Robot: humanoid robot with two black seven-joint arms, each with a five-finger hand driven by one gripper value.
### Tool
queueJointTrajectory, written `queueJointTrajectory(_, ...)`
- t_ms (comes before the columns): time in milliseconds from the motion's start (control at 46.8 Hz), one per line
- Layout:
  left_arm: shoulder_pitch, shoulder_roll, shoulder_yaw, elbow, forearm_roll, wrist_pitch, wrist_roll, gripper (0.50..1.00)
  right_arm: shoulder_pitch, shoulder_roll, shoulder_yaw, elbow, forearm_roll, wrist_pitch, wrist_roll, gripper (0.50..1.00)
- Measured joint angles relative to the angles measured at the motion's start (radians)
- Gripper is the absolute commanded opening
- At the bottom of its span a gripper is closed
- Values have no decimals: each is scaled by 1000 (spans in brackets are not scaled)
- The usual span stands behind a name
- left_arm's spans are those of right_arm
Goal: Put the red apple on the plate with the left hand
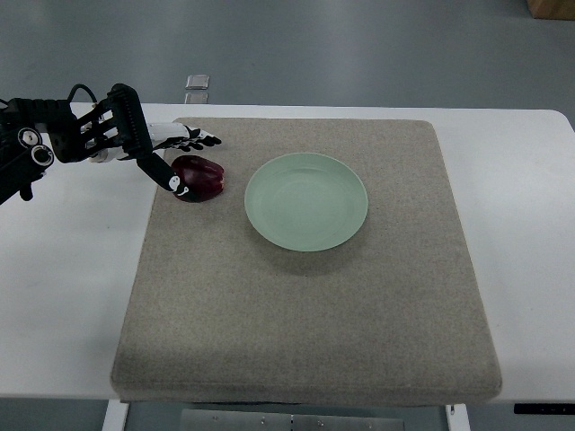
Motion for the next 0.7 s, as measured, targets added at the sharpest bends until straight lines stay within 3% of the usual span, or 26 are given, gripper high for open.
queueJointTrajectory(534, -16, 0, -26, 2, -41, 1, -1, 999, 0, 0, 0, 0, 0, 0, 0, 928)
queueJointTrajectory(705, -24, 15, -149, 24, -388, 5, -2, 999, 0, 0, 0, 0, 0, 0, 0, 928)
